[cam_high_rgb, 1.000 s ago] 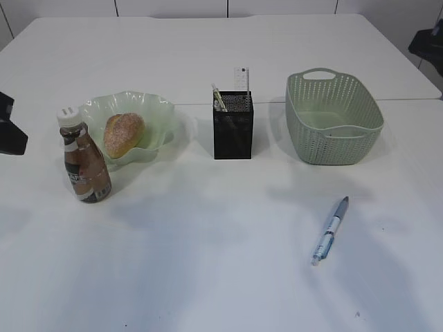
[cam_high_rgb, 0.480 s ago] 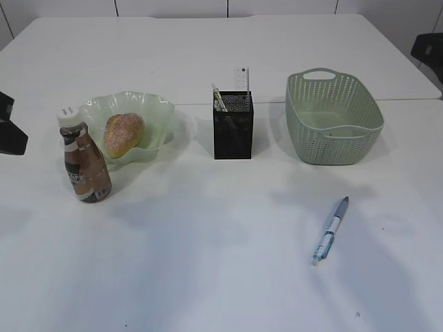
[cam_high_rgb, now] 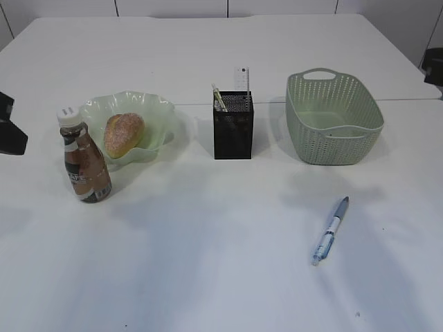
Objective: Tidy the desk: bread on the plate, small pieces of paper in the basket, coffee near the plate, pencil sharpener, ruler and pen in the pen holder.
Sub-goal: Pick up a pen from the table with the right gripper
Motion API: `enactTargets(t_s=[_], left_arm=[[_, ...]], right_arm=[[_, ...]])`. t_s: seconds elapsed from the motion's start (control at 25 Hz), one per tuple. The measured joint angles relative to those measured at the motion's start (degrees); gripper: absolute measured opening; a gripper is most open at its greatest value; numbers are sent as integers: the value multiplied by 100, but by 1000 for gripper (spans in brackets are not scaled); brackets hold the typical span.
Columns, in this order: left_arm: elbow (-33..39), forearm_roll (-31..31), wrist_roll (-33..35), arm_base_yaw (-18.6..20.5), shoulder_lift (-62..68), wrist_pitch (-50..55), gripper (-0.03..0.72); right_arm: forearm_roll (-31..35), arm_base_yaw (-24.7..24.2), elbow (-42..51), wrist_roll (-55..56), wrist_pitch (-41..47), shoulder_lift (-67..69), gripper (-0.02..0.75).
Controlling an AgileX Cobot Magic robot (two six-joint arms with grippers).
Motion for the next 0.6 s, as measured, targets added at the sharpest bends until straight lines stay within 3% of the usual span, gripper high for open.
enactTargets(t_s=[0.28, 0.6], left_arm=[[0, 0, 0, 0, 0, 0, 239], [0, 0, 0, 0, 0, 0, 239]], right_arm=[[940, 0, 0, -1013, 241, 0, 235], [993, 0, 0, -1109, 268, 0, 235]])
